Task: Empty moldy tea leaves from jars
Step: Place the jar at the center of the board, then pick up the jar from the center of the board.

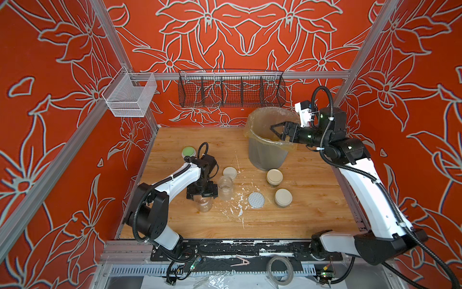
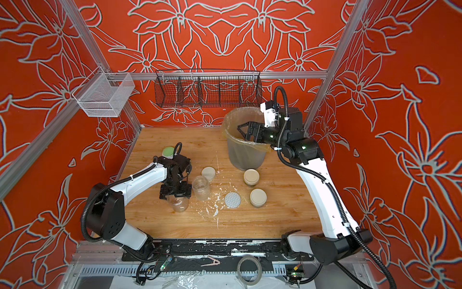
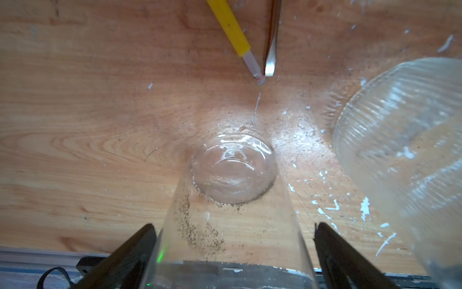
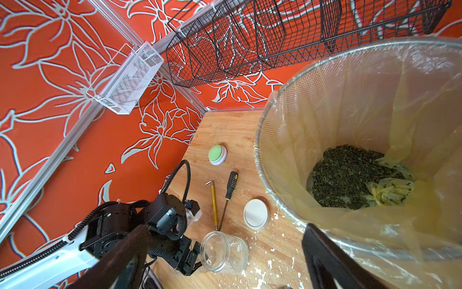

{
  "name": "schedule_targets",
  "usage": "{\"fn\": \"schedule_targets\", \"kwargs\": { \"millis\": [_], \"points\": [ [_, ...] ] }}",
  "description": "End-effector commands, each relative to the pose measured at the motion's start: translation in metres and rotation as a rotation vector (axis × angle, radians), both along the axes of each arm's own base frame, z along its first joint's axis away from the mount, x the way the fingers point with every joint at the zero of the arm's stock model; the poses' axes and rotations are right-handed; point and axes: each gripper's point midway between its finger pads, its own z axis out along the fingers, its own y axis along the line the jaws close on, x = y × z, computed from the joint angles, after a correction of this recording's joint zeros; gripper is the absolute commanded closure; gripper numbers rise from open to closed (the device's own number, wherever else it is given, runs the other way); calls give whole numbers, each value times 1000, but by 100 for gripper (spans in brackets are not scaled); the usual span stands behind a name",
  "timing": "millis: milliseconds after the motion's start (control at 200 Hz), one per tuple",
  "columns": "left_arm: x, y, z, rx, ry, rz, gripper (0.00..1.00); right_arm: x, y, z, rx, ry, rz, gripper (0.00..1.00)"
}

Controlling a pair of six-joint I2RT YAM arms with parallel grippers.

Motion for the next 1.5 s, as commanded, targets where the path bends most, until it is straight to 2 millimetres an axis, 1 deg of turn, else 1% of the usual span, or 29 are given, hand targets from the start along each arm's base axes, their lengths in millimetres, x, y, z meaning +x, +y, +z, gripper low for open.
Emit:
{"fn": "schedule_targets", "kwargs": {
  "millis": [0,70,110,210,270,325,365,420,465,520,561,616,691,771,831,846,876,931,976,1041,1151,1281,1491],
  "points": [
    [7,5,28,10,-82,6,2,-3,-2,-1,-23,-7,-5,3],
    [12,7,50,3,-147,12,2,-3,-4,-3,-32,-7,-19,3],
    [14,9,67,1,-193,20,2,-4,-7,-4,-39,-9,-31,3],
    [19,12,114,-29,-334,41,2,-7,-17,-9,-63,-14,-79,3],
    [21,6,143,-85,-429,46,2,-12,-24,-13,-80,-18,-111,3],
    [24,-9,168,-174,-527,22,1,-18,-32,-18,-95,-15,-139,3],
    [24,-25,186,-248,-602,-17,0,-24,-39,-22,-105,-19,-171,3],
    [22,-49,205,-330,-691,-77,1,-33,-52,-25,-120,-29,-224,3],
    [19,-71,215,-383,-742,-132,2,-42,-64,-30,-142,-30,-274,3],
    [15,-98,221,-432,-773,-197,2,-54,-82,-40,-177,-22,-348,3],
    [13,-115,220,-446,-773,-233,3,-65,-98,-47,-200,-15,-418,3],
    [9,-142,216,-464,-760,-295,3,-82,-116,-62,-227,10,-487,3],
    [6,-179,203,-450,-725,-377,3,-107,-134,-86,-252,57,-552,3],
    [3,-217,181,-403,-675,-456,3,-136,-151,-114,-293,135,-598,3],
    [-1,-244,164,-367,-643,-503,2,-156,-162,-131,-305,184,-637,3],
    [-1,-250,160,-358,-634,-509,2,-159,-164,-133,-298,184,-648,3],
    [-3,-262,151,-340,-615,-523,2,-172,-171,-144,-316,223,-664,3],
    [-8,-284,135,-318,-574,-554,1,-188,-180,-155,-313,255,-704,3],
    [-9,-298,121,-286,-547,-562,0,-199,-185,-162,-309,274,-728,2],
    [-12,-318,106,-259,-526,-587,1,-209,-188,-169,-291,291,-742,3],
    [-8,-341,84,-219,-516,-621,1,-216,-186,-176,-270,304,-725,3],
    [3,-352,64,-158,-527,-637,1,-217,-182,-177,-251,304,-704,3],
    [10,-368,30,-105,-495,-701,1,-216,-180,-182,-247,313,-698,3]
  ]
}}
